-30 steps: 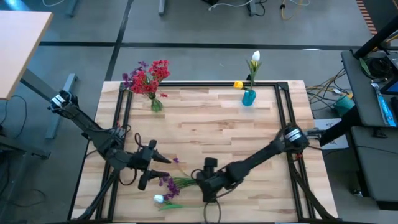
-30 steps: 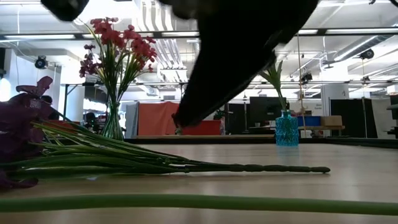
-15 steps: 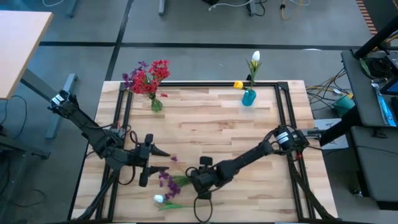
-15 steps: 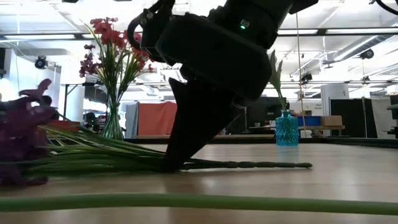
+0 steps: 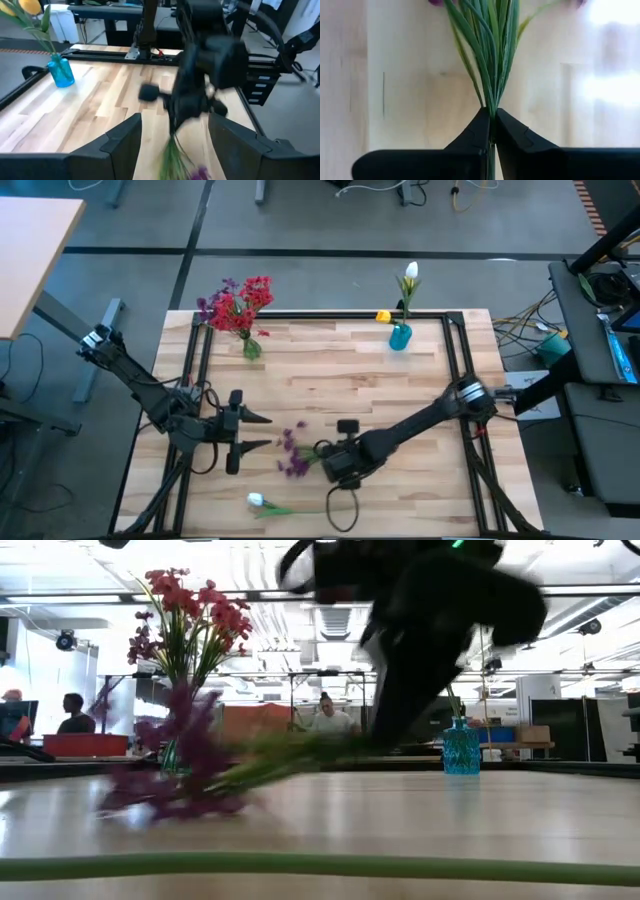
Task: Sort flowers into vase by color
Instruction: Put the violet flowers into the green vase
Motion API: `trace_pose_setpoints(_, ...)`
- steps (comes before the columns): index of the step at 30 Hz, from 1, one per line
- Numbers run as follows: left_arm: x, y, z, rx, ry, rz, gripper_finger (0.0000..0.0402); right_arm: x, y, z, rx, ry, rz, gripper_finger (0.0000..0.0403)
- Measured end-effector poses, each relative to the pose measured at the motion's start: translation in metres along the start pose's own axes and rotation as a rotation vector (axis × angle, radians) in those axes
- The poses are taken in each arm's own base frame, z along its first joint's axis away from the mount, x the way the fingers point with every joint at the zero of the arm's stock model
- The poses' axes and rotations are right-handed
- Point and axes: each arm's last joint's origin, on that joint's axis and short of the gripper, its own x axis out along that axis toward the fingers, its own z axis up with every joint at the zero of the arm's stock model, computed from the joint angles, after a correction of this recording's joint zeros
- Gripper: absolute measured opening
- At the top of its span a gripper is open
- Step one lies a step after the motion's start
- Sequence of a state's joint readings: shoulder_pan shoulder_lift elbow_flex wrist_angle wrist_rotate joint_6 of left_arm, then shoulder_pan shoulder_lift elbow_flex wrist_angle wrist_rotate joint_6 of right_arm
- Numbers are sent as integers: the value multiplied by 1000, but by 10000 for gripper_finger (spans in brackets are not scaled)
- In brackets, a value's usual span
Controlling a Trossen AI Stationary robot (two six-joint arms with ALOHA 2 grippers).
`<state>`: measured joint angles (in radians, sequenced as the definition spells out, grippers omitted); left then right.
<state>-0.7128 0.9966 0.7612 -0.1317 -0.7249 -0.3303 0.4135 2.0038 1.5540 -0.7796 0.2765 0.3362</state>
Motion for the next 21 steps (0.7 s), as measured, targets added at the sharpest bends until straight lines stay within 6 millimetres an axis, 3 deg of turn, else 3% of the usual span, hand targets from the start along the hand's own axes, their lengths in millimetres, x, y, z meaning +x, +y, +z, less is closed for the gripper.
trace_pose_setpoints(5,-3,4,-5,35,3,0,214,-46,-21,-26,68,-217,41,13)
trace_pose_setpoints(8,-1,7,-17,83,18,10,214,-60,-38,-49,127,-405,28,13)
trace_pose_setpoints(11,2,11,-31,121,-29,62,214,-63,-54,-71,178,-640,-24,13)
trace_pose_setpoints(15,12,22,-41,148,-160,144,214,-67,-79,-83,203,-1060,-2,13)
trace_pose_setpoints(18,23,39,-41,162,-231,117,212,-67,-103,-89,172,-1297,39,13)
trace_pose_setpoints(21,37,63,-36,164,-282,34,205,-63,-124,-87,128,-1422,54,12)
